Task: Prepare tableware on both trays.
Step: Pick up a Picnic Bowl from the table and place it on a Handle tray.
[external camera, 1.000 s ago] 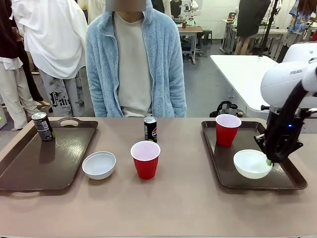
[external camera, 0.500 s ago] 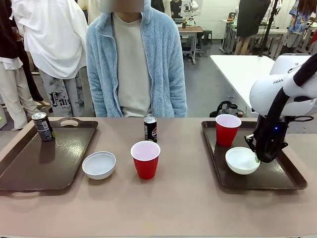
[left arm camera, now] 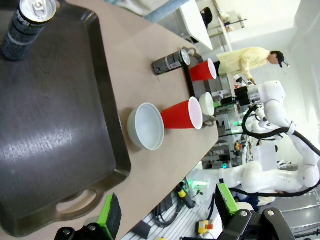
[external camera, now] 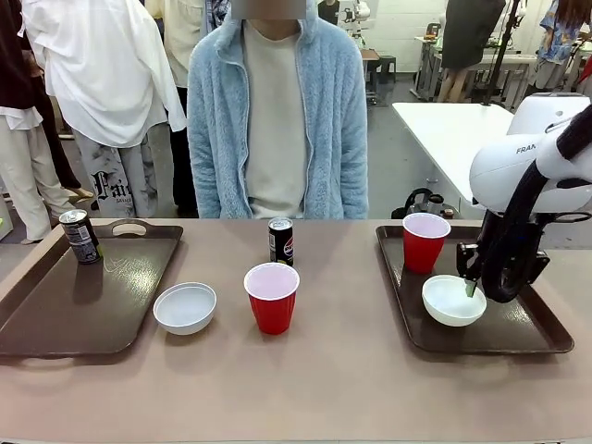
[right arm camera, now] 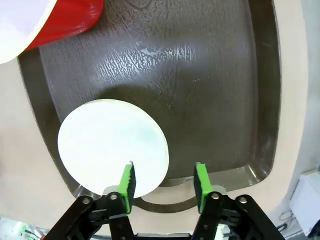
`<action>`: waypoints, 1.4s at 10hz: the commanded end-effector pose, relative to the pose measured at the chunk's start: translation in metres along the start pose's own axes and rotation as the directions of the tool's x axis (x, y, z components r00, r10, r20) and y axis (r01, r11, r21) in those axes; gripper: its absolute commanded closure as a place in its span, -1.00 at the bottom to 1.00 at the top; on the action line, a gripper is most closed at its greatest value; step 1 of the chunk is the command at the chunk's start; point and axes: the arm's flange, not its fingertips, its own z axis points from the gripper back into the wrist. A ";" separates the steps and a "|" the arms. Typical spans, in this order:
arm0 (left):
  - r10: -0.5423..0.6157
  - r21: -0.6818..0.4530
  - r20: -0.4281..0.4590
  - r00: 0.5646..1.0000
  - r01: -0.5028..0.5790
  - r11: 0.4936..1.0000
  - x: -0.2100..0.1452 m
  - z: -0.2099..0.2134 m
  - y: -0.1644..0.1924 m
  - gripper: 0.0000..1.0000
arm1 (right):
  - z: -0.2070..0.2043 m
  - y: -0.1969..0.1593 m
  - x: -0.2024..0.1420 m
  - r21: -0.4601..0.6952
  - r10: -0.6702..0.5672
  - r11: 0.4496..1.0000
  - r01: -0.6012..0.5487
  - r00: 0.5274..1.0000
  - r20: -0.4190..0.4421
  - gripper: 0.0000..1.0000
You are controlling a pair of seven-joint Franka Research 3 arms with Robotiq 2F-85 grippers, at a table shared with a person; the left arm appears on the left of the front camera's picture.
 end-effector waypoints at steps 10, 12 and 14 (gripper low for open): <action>-0.003 -0.012 0.012 1.000 0.003 1.000 0.000 0.001 -0.001 -1.00 | 0.078 -0.042 -0.090 -0.054 -0.040 0.998 0.043 0.998 0.050 -1.00; -0.003 -0.012 0.012 1.000 0.003 1.000 0.000 0.001 -0.001 -1.00 | 0.078 -0.042 -0.090 -0.054 -0.040 0.998 0.043 0.998 0.050 -1.00; -0.003 -0.012 0.012 1.000 0.003 1.000 0.000 0.001 -0.001 -1.00 | 0.078 -0.042 -0.090 -0.054 -0.040 0.998 0.043 0.998 0.050 -1.00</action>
